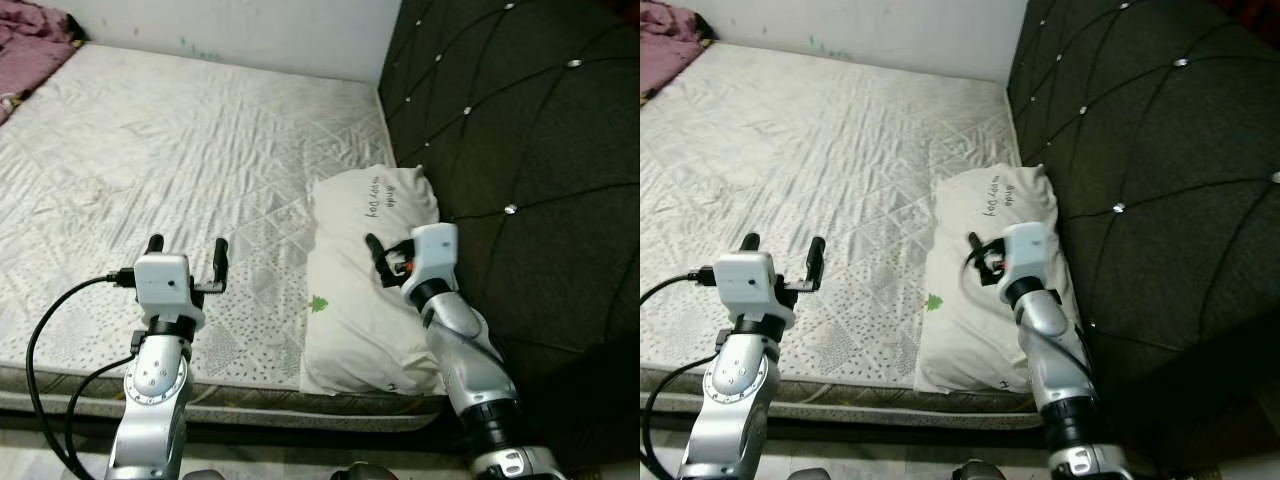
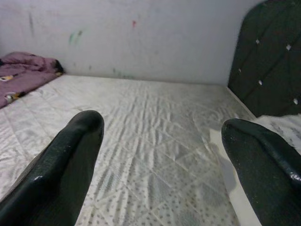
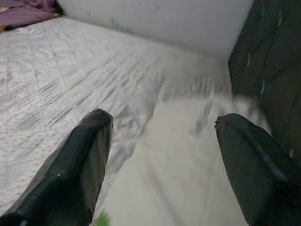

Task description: Clean up the room

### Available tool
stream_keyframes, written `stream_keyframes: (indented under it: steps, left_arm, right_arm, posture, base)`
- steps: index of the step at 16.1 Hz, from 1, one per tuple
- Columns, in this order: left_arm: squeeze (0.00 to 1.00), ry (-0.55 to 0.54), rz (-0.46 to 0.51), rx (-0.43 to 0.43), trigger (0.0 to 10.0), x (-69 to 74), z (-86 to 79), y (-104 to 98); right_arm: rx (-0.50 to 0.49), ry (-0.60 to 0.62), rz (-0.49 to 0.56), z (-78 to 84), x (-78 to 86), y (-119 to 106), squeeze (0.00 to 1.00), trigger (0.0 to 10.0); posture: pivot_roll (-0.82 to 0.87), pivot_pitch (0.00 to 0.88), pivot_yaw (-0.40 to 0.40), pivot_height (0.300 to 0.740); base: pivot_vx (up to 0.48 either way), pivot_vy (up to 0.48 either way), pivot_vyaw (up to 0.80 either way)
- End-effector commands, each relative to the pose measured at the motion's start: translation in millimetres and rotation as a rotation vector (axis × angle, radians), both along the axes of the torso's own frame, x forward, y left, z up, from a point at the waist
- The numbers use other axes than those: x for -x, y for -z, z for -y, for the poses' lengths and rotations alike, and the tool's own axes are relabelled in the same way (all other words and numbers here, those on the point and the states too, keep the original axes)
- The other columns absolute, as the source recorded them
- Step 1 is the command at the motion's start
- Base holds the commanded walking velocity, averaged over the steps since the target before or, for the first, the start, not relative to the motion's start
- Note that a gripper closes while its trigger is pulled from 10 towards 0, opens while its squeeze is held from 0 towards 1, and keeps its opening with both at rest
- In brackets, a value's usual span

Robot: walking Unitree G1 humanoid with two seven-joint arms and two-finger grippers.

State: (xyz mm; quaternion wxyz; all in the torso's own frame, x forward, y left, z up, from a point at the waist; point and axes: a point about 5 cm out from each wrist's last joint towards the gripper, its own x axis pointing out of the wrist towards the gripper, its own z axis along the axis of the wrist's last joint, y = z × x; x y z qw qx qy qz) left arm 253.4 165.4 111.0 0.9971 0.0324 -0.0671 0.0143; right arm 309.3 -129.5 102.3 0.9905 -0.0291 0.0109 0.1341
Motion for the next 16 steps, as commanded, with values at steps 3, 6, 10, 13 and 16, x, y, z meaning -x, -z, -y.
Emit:
stream_keyframes:
  steps: [3,6,10,13,16]
  left_arm:
    - [0.0,0.031,0.022,0.044,10.0,-3.8,4.7,-6.0]
    - [0.0,0.021,-0.014,0.034,10.0,14.0,1.8,0.4]
    - [0.0,0.003,-0.027,0.044,10.0,18.1,-5.0,1.8]
    - [0.0,0.022,-0.028,0.047,10.0,15.9,-0.1,-0.8]
    - [0.0,0.025,-0.037,0.036,10.0,15.7,0.1,-1.3]
  right_arm:
    - [-0.169,0.043,-0.055,11.7,2.8,-0.5,0.0,10.0]
    - [-0.097,0.118,0.001,30.5,23.1,1.2,0.0,10.0]
    - [-0.048,0.28,-0.061,65.3,47.0,11.0,0.0,10.0]
    - [-0.096,0.304,-0.139,66.2,60.2,21.6,0.0,10.0]
    - [-0.076,0.194,-0.063,49.7,58.5,9.8,0.0,10.0]
  posture:
    - [0.11,0.0,-0.093,0.74]
    - [0.09,0.0,-0.079,0.74]
    - [0.08,0.0,-0.076,0.74]
    - [0.07,0.0,-0.065,0.74]
    - [0.07,0.0,-0.051,0.74]
  base:
    - [0.0,0.0,0.0]
    - [0.0,0.0,0.0]
    - [0.0,0.0,0.0]
    - [0.0,0.0,0.0]
    - [0.0,0.0,0.0]
